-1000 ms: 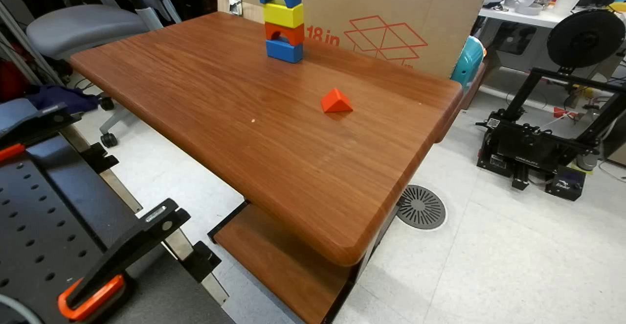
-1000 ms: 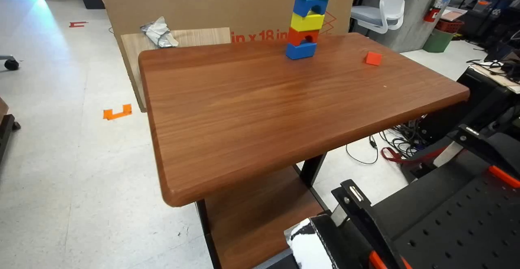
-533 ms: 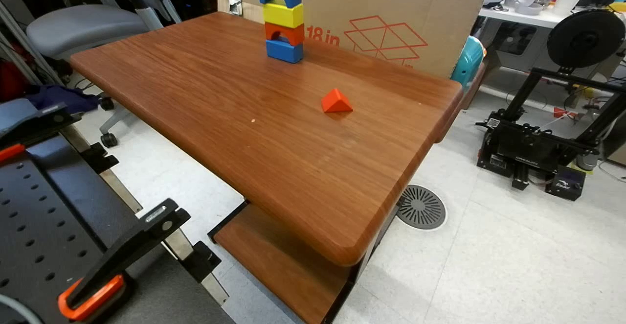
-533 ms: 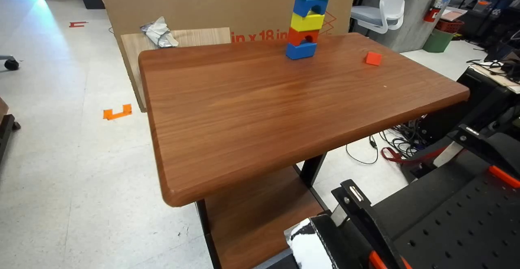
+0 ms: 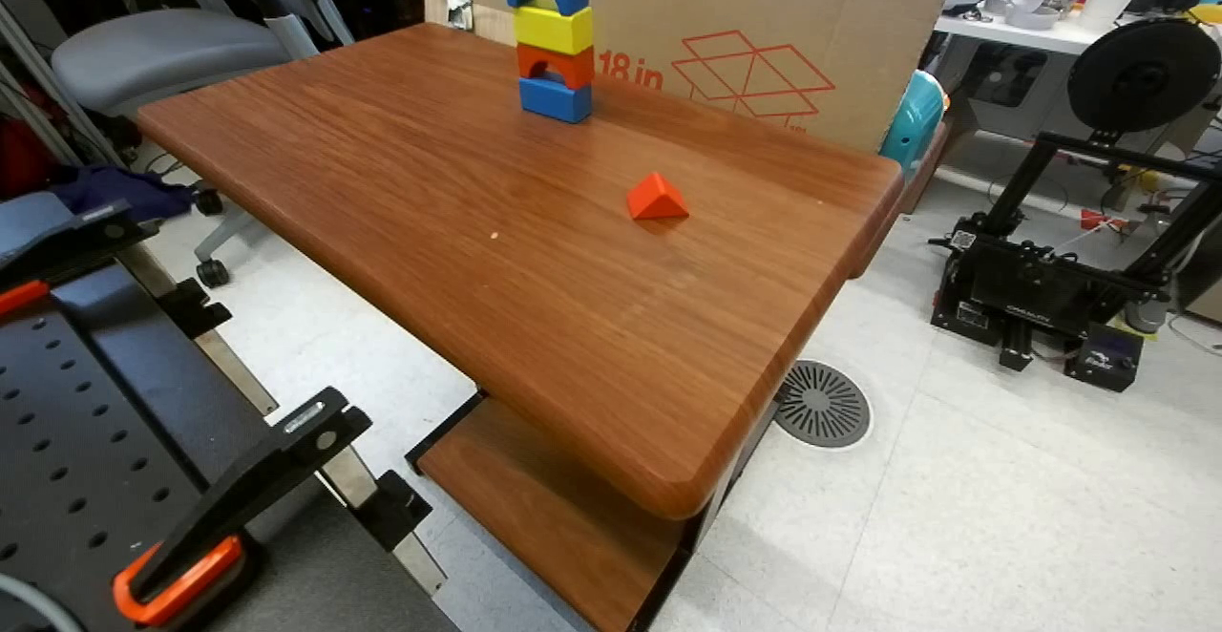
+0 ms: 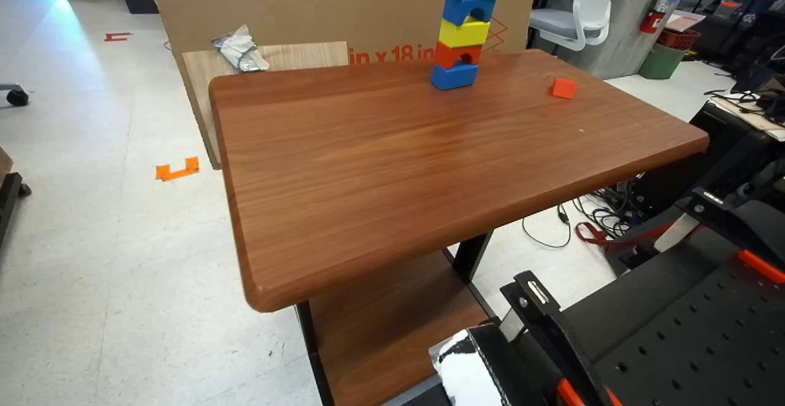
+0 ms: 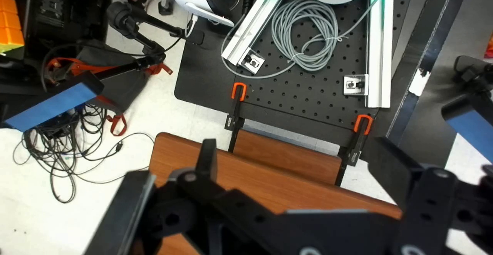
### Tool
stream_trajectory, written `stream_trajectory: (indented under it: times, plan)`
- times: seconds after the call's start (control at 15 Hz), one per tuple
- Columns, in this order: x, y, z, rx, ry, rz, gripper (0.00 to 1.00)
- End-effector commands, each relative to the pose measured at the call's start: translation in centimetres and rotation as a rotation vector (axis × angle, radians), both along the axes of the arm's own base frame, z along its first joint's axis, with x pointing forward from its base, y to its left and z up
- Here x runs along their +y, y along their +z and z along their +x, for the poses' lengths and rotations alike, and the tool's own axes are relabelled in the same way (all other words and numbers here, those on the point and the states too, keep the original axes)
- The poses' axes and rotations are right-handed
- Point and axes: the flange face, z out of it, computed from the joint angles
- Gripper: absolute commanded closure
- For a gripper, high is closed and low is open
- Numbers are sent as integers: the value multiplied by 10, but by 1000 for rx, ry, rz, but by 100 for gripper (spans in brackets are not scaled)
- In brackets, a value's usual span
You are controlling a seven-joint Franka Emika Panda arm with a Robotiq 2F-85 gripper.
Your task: Put the yellow block on the table
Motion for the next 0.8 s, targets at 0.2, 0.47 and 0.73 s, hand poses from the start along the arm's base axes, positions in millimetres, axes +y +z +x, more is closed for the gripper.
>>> stream_trajectory:
  times: [0.2,0.47,0.73]
  plan:
    - [-14,-37,82,-63,22,77,0]
    - [-21,-80,142,-102,61,125,0]
    - [-25,-120,189,-140,52,164,0]
